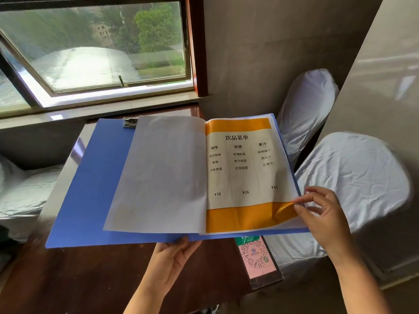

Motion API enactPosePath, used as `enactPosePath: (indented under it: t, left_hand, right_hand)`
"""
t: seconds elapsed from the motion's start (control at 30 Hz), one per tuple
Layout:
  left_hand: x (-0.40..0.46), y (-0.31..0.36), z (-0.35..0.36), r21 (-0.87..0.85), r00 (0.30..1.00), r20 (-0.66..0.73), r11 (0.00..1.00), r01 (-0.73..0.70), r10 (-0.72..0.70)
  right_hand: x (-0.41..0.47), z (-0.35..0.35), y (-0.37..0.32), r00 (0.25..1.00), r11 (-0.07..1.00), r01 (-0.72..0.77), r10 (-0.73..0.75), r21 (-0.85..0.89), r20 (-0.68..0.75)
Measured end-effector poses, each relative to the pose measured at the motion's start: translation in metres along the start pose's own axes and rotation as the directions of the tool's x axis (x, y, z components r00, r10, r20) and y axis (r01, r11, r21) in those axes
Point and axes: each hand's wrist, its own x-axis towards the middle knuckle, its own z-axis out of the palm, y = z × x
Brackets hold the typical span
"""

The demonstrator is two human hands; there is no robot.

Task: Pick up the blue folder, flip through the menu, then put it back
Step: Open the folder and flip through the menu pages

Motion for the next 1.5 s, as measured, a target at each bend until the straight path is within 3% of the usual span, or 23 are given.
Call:
enactPosePath:
  t: [0.07,0.13,0.23,0.27,0.33,0.4,0.5,0.57,0.63,0.7,0.77,0.8,0.87,1.1,1.2,1.3,1.37,1.43,1.5]
  left_hand:
    - [0.0,0.001,0.0,-0.001,1.0,-0.005,1.0,-0.01,0.01]
    - [0.001,0.002,0.0,-0.004,1.0,-0.016,1.0,-0.016,0.016]
    - [0.001,0.002,-0.002,-0.008,0.999,-0.036,1.0,-0.015,0.015]
    - [0.001,0.002,-0.003,-0.01,0.999,-0.044,1.0,-0.013,0.013]
    - [0.001,0.002,-0.004,-0.014,0.998,-0.054,1.0,-0.012,0.012]
    - [0.002,0.002,-0.004,-0.024,0.998,-0.057,1.0,-0.02,0.019]
    - [0.002,0.001,-0.003,-0.035,0.998,-0.054,0.999,-0.028,0.026]
    - [0.003,0.0,-0.003,-0.043,0.999,-0.046,0.999,-0.024,0.022]
    - [0.004,-0.003,-0.001,-0.046,0.999,-0.03,0.999,-0.019,0.018]
    - [0.005,-0.006,0.002,-0.036,1.0,-0.014,0.999,-0.025,0.025]
    - [0.007,-0.009,0.007,-0.006,0.999,-0.005,0.999,-0.041,0.041]
    - [0.006,-0.009,0.01,0.018,0.999,0.003,0.999,-0.046,0.046]
    - [0.004,-0.009,0.016,0.095,0.999,0.017,0.994,-0.046,0.044]
    - [-0.006,-0.013,0.016,0.256,0.999,-0.014,0.966,-0.024,0.028]
    - [-0.008,-0.012,0.014,0.257,1.0,-0.027,0.966,0.001,0.006]
    - [-0.004,-0.01,0.015,0.194,0.999,-0.048,0.981,0.009,0.0]
    - [0.0,-0.008,0.017,0.095,0.999,-0.035,0.995,-0.01,0.013]
    - [0.001,-0.003,0.018,0.02,0.999,-0.022,0.999,-0.03,0.03]
    - [0.002,-0.001,0.016,-0.005,0.999,-0.02,0.999,-0.04,0.04]
  right_hand:
    - [-0.001,0.003,-0.005,0.993,0.989,0.091,-0.099,-0.117,-0.061]
    - [-0.002,0.006,-0.011,0.984,0.983,0.147,-0.157,-0.112,-0.085]
    - [-0.004,0.01,-0.023,0.998,0.967,0.015,0.0,0.255,-0.059]
    - [-0.004,0.011,-0.025,0.995,0.904,-0.084,0.098,0.42,-0.011]
    - [-0.002,0.013,-0.026,0.955,0.676,-0.284,0.264,0.68,0.137]
    - [-0.001,0.014,-0.024,0.896,0.465,-0.418,0.352,0.78,0.271]
    - [-0.001,0.014,-0.02,0.847,0.344,-0.501,0.381,0.794,0.37]
    - [-0.001,0.015,-0.024,0.863,0.322,-0.489,0.314,0.811,0.396]
    - [-0.003,0.024,-0.035,0.898,0.403,-0.441,0.18,0.802,0.403]
    - [-0.013,0.045,-0.053,0.915,0.686,-0.302,0.014,0.662,0.403]
    - [-0.031,0.076,-0.065,0.918,0.919,0.01,-0.164,0.394,0.36]
    - [-0.041,0.093,-0.07,0.903,0.951,0.184,-0.263,0.247,0.34]
    - [-0.057,0.119,-0.078,0.851,0.911,0.412,-0.397,0.031,0.345]
    - [-0.077,0.153,-0.076,0.791,0.816,0.519,-0.347,-0.253,0.504]
    - [-0.081,0.152,-0.075,0.782,0.842,0.495,-0.323,-0.216,0.533]
    - [-0.074,0.136,-0.079,0.742,0.894,0.448,-0.372,0.001,0.558]
    - [-0.061,0.11,-0.077,0.823,0.905,0.423,-0.404,0.045,0.398]
    - [-0.04,0.078,-0.061,0.895,0.884,0.442,-0.424,-0.151,0.137]
    - [-0.015,0.042,-0.04,0.949,0.869,0.287,-0.315,-0.403,-0.005]
